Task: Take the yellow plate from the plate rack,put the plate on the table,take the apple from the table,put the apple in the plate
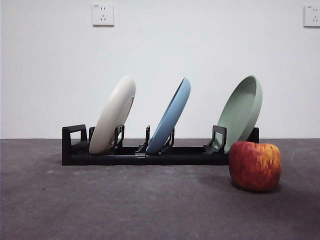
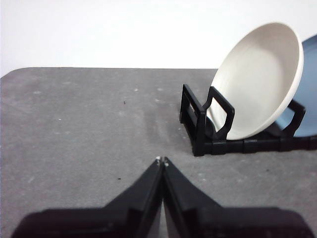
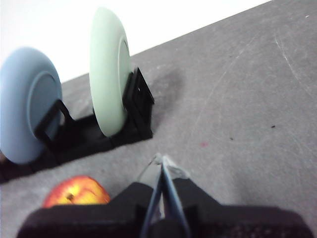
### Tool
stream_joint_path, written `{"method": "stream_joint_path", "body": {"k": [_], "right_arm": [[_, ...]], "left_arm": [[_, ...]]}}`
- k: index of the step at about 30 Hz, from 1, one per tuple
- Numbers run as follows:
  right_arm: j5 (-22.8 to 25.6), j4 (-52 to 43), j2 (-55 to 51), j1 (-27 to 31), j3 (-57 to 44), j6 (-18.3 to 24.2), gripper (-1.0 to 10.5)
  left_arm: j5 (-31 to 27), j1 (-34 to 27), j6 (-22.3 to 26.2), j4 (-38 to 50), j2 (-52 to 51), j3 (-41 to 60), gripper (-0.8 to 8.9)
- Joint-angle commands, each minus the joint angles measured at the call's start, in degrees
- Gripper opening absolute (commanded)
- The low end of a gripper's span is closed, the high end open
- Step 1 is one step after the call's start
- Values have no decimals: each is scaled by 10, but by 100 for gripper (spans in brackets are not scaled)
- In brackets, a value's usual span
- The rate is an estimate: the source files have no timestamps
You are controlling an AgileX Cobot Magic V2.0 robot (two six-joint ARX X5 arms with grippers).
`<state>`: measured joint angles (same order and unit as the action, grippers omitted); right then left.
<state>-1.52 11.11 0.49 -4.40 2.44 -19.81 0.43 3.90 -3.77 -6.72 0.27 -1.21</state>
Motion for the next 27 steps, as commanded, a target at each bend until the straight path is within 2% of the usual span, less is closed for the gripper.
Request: {"method": "stream_joint_path", "body": {"k": [1,5,11,14,21,27], "right_arm": [[-1,-7,8,1,30,-28,-10],[-11,-7,36,1,75,-28,-10],[-64,0,123,1,163,-27,-10],[-98,12,182,1,212,-21,-9],[-213,58,316,1,318,46,-8],[-271,159,413,1,415,118,2]], "left_arm": [[1,-2,-33,6,2,-17,-7],[1,-2,-43,7,16,-51,-8],[18,-2,-56,7,79,-129,-8],[49,-2,-55,7,128,-173,-8],[171,-2,-51,4,264,-278,-8],[244,-2,-51,-56,395,-379,-4]]}}
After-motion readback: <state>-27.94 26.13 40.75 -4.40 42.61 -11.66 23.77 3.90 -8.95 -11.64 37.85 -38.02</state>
